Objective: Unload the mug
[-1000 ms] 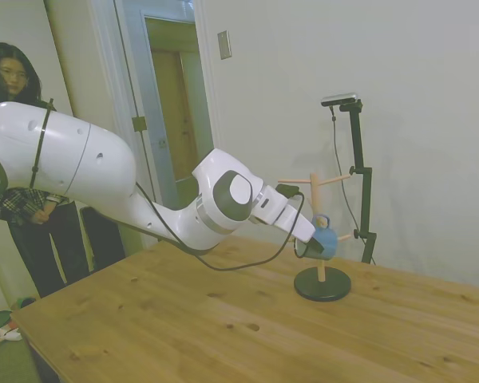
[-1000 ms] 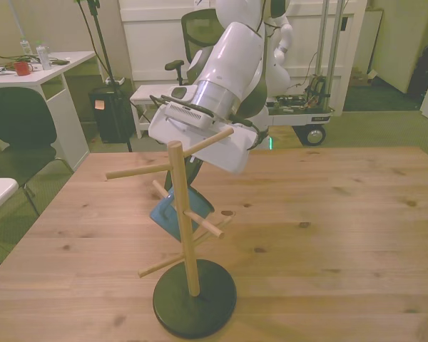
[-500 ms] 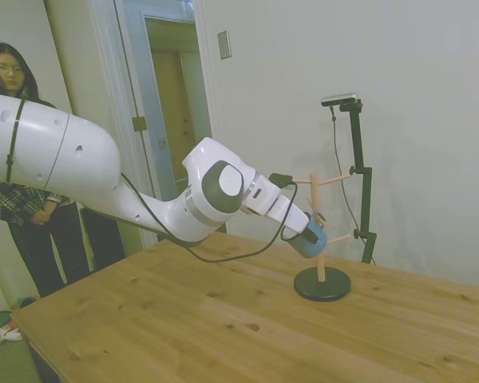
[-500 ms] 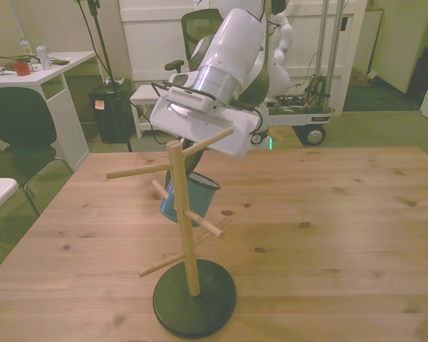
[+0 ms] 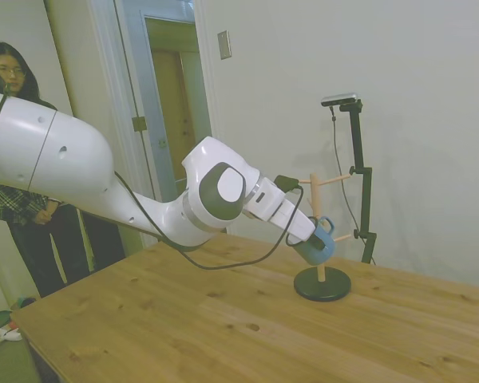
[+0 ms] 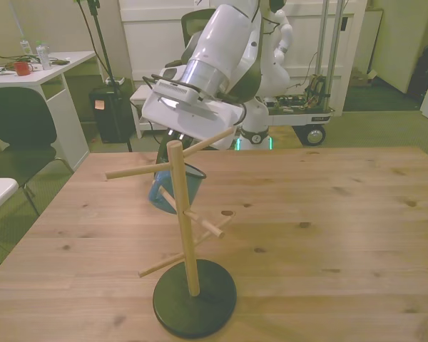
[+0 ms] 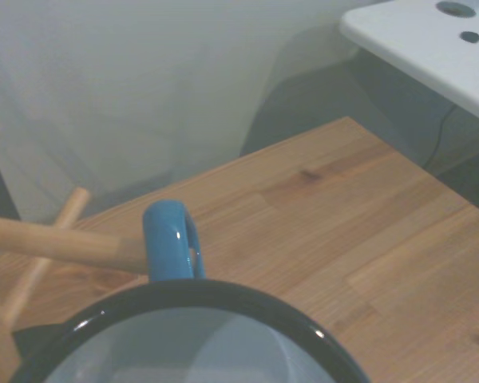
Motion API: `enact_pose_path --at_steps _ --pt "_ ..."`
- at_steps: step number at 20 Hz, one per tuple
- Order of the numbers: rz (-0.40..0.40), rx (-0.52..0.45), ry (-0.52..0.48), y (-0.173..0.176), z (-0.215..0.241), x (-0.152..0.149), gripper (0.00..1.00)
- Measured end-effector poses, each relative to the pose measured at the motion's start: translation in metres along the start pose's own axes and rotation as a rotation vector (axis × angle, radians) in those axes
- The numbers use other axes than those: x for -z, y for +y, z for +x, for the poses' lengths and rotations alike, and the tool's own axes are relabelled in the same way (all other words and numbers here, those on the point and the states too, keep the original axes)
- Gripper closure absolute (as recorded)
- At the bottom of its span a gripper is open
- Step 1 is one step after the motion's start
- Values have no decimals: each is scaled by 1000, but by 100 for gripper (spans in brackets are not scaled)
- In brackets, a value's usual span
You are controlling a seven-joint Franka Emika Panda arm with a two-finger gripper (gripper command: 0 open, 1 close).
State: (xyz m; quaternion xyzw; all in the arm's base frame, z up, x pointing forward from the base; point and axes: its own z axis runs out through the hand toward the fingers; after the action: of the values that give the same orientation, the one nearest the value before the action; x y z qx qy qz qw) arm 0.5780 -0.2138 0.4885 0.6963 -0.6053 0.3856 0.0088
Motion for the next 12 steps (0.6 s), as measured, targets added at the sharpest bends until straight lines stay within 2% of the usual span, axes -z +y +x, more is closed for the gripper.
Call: enact_pose_path --at_steps 3,6,12 --pt "7 -16 1 17 14 4 100" --pt "30 -15 -30 35 10 25 100" --pt "95 87 -264 52 -47 103 100"
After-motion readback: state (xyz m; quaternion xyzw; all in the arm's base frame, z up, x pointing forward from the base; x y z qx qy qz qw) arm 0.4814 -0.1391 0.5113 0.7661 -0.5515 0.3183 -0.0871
